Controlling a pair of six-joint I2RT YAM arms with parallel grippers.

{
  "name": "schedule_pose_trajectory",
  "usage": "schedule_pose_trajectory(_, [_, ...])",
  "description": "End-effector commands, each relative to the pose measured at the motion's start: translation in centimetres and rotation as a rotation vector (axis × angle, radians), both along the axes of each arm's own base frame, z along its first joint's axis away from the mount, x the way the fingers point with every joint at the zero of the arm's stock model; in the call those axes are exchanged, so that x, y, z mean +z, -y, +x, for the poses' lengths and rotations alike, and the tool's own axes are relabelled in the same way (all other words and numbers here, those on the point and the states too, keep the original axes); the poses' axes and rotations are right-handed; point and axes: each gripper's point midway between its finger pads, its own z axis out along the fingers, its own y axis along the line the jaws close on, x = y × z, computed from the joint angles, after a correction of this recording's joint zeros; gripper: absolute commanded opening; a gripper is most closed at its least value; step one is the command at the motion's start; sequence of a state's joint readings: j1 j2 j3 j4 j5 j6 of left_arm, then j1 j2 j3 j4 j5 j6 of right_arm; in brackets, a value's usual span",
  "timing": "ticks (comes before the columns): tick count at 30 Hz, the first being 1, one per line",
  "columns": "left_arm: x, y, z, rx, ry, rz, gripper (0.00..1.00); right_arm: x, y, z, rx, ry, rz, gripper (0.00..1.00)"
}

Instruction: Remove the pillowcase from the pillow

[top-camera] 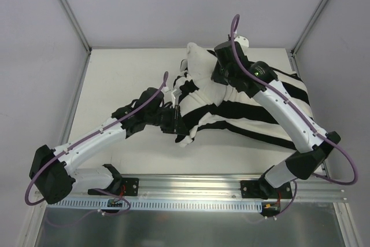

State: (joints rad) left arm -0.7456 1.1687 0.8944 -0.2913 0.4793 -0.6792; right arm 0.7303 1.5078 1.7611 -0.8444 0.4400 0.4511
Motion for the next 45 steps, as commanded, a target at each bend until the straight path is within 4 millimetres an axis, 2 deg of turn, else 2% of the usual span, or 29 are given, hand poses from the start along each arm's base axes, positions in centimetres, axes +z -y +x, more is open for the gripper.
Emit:
schedule_pose_trajectory(1, [0.2, 0.9, -0.2, -0.017, 0.003, -0.046, 0.05, 6.5, -0.8, 2.8, -0.035, 0.178, 0.146, 0.01])
schedule_pose_trajectory(2, [-0.3, 0.8, -0.3, -0.016, -0.009, -0.039, 0.0, 6.7, -0.5, 3.2, -0.05, 0.18, 0.153, 0.01])
schedule_pose_trajectory(7, [-2.4, -0.4, -1.9, 0.0, -0.05, -0.026, 0.0, 7.3, 2.4, 5.9, -0.164, 0.197, 0.179, 0.01])
schedule_pose_trajectory(8, [-3.5, -1.0, -2.5, 0.005, -0.07, -0.011, 0.0, 7.5, 2.8, 6.2, -0.179, 0.198, 0.193, 0.01])
schedule_pose_trajectory(15, [-4.8, -2.5, -4.5, 0.027, -0.098, -0.037, 0.0, 7.4, 5.9, 9.6, -0.303, 0.195, 0.254, 0.01])
schedule_pose_trajectory(20, [-5.5, -3.0, -5.6, 0.026, -0.12, -0.037, 0.0, 5.8, 6.5, 12.1, -0.356, 0.152, 0.303, 0.01])
schedule_pose_trajectory(26, [-5.7, -2.9, -7.2, 0.0, -0.117, -0.042, 0.0, 2.6, 8.2, 15.7, -0.416, 0.094, 0.3, 0.01])
schedule_pose_trajectory(30, [-6.4, -3.1, -8.2, -0.009, -0.126, -0.033, 0.0, 1.4, 8.7, 16.4, -0.408, 0.054, 0.287, 0.01])
schedule_pose_trajectory(33, [-6.0, -3.1, -8.0, -0.008, -0.107, -0.039, 0.0, 0.8, 8.1, 16.0, -0.368, 0.029, 0.293, 0.01])
schedule_pose_trajectory(35, [-5.8, -3.3, -7.5, 0.0, -0.08, -0.008, 0.0, 1.7, 7.2, 15.2, -0.315, 0.05, 0.325, 0.01])
schedule_pose_trajectory(36, [-4.1, -3.1, -6.6, 0.017, -0.034, -0.011, 0.08, 0.1, 6.9, 14.4, -0.296, 0.021, 0.311, 0.01])
schedule_pose_trajectory(37, [-3.6, -3.2, -6.0, 0.015, 0.001, 0.013, 0.27, 1.4, 6.8, 13.2, -0.275, 0.051, 0.323, 0.01])
schedule_pose_trajectory(38, [-2.8, -3.2, -5.5, 0.022, 0.024, 0.027, 0.47, 1.6, 6.3, 12.5, -0.255, 0.063, 0.322, 0.01])
schedule_pose_trajectory(39, [-0.3, -3.0, -4.9, 0.027, 0.064, 0.013, 0.64, 1.5, 5.9, 11.8, -0.236, 0.064, 0.314, 0.01])
schedule_pose_trajectory(40, [1.0, -3.1, -4.1, 0.032, 0.114, 0.017, 0.95, 0.9, 5.5, 10.2, -0.215, 0.052, 0.307, 0.01])
schedule_pose_trajectory(41, [2.3, -3.1, -3.4, 0.046, 0.147, 0.013, 0.99, 0.9, 5.2, 9.6, -0.202, 0.061, 0.308, 0.01])
schedule_pose_trajectory(42, [5.5, -3.0, -2.6, 0.058, 0.202, -0.019, 0.99, 0.7, 4.9, 8.9, -0.192, 0.063, 0.304, 0.01])
schedule_pose_trajectory(44, [7.7, -3.2, -0.5, 0.103, 0.255, -0.016, 0.98, 0.2, 4.1, 7.3, -0.166, 0.065, 0.296, 0.01])
schedule_pose_trajectory(45, [10.2, -3.2, 0.6, 0.133, 0.287, -0.042, 0.95, 0.2, 3.7, 6.7, -0.155, 0.067, 0.297, 0.01])
